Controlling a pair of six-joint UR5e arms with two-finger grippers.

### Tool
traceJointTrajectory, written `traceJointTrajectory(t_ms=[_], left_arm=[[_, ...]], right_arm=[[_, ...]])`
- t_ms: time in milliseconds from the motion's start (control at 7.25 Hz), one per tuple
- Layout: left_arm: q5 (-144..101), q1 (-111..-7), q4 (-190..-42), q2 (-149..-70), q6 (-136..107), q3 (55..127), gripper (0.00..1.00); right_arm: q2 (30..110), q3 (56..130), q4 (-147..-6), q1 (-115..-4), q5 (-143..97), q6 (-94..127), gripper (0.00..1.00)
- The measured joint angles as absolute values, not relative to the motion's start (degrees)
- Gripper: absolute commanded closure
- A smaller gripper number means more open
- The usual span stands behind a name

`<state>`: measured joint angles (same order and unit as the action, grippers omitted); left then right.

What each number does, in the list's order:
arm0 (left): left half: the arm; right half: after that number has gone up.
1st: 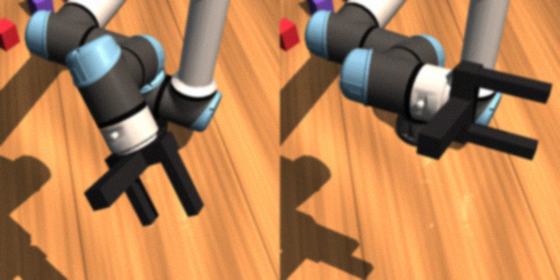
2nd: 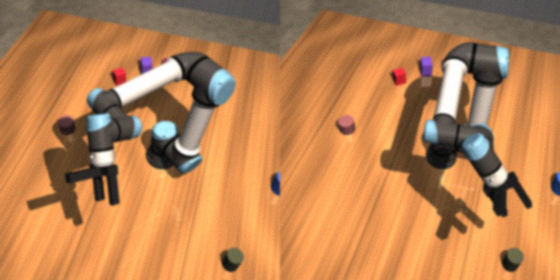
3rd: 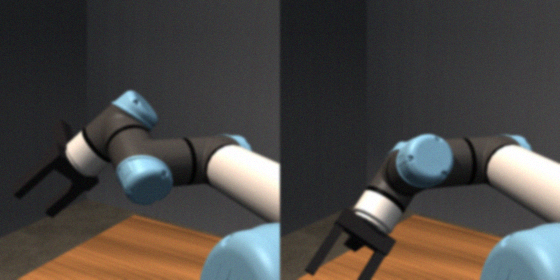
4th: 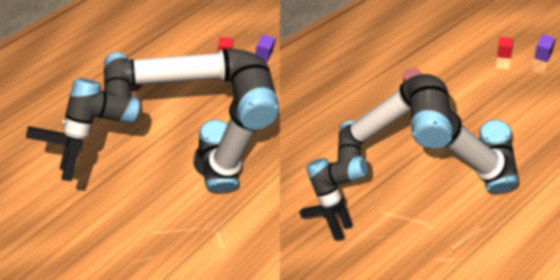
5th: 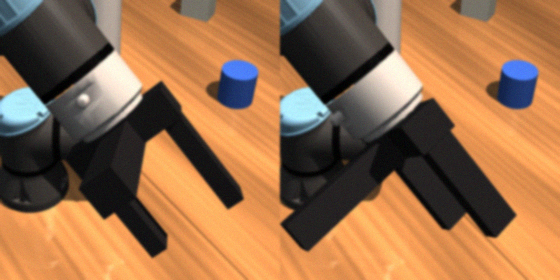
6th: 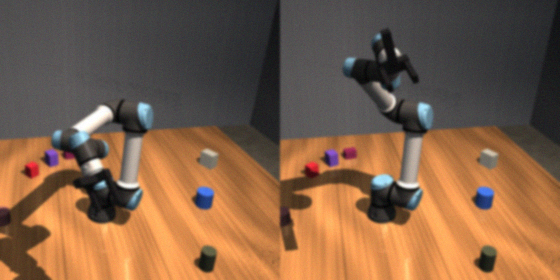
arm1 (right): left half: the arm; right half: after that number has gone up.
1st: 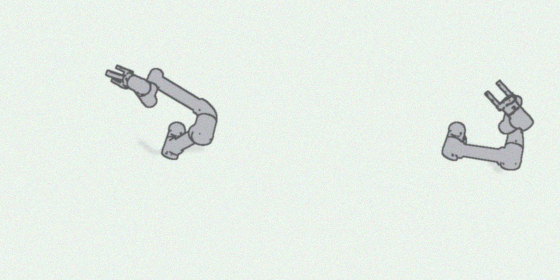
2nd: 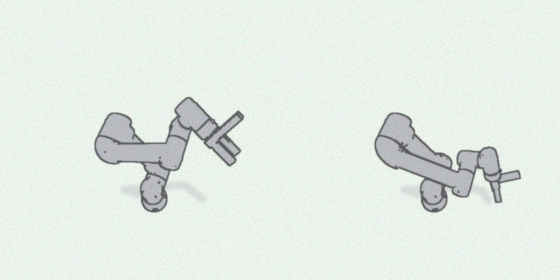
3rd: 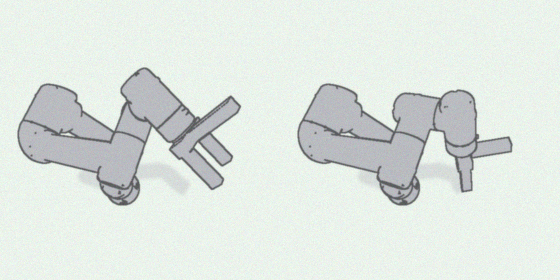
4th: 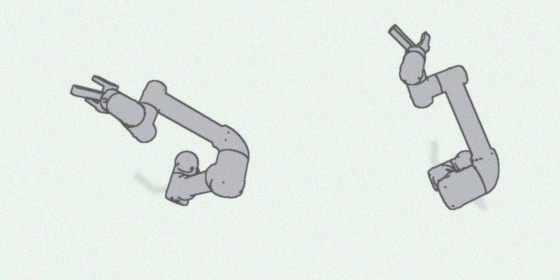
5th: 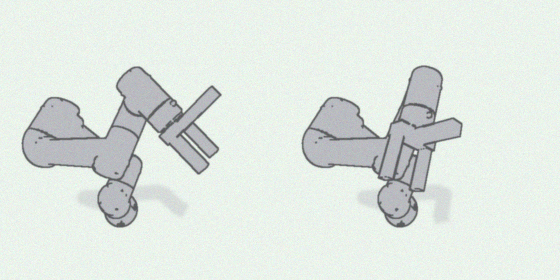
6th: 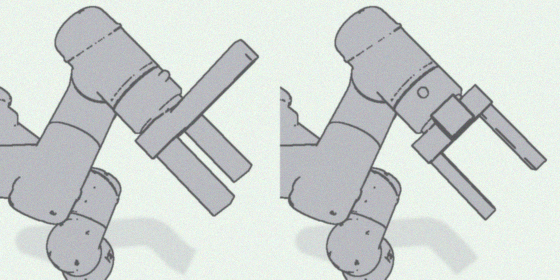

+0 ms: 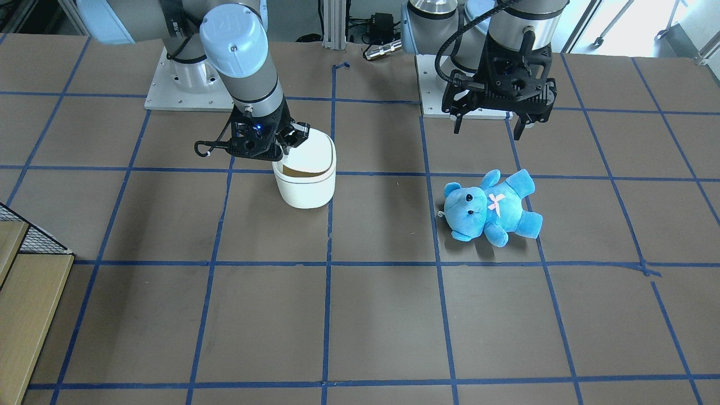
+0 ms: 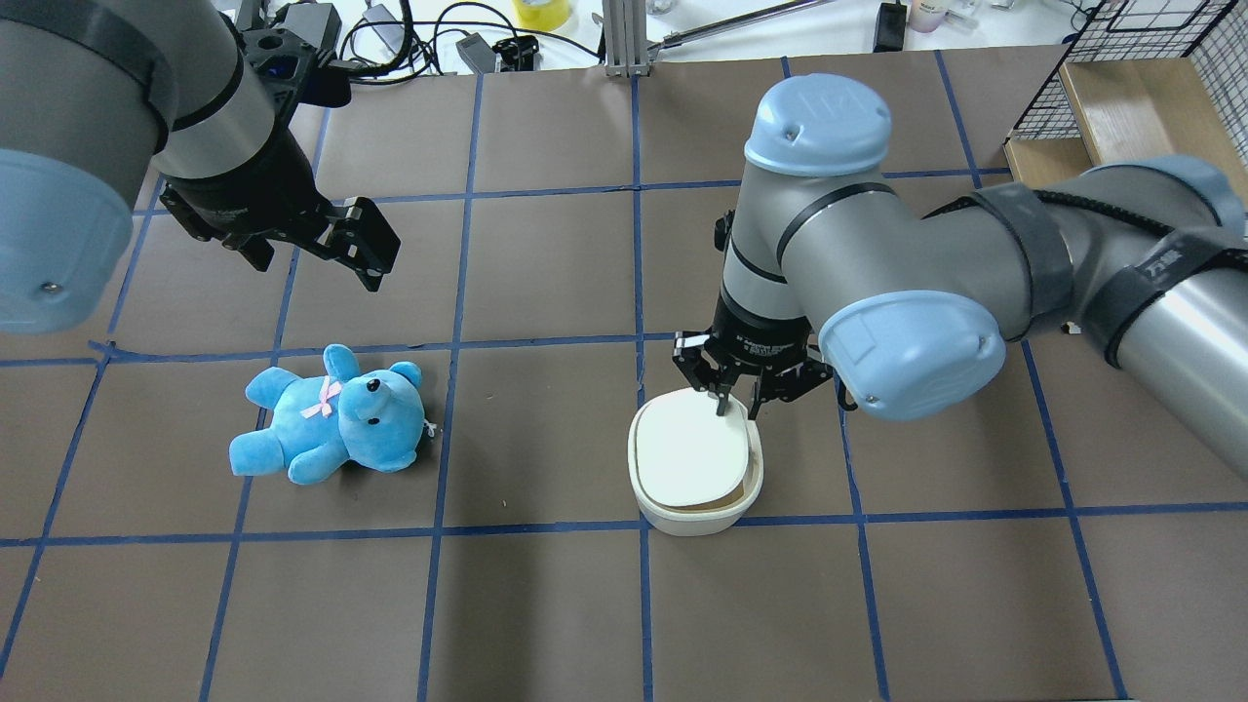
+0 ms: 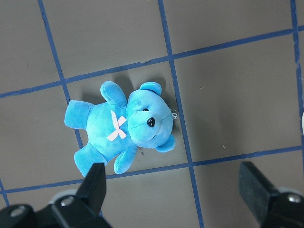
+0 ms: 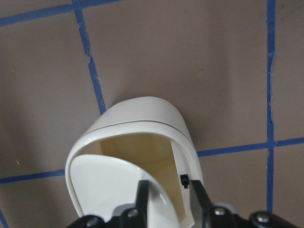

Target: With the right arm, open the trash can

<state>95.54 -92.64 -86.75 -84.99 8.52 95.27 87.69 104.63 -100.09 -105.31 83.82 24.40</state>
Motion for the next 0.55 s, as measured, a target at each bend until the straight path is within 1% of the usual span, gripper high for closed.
traceJointTrajectory(t_ms=[414,552], left_arm=[[95.5,-92.6,-86.7,-85.0,8.5,95.3,0.0],[95.5,-92.6,-86.7,-85.0,8.5,95.3,0.0]], right_arm=[[87.6,96.3,-99.4,-104.3,89.0,24.7,0.0],[87.6,95.0,-99.1,-103.6,90.1,23.8,0.0]])
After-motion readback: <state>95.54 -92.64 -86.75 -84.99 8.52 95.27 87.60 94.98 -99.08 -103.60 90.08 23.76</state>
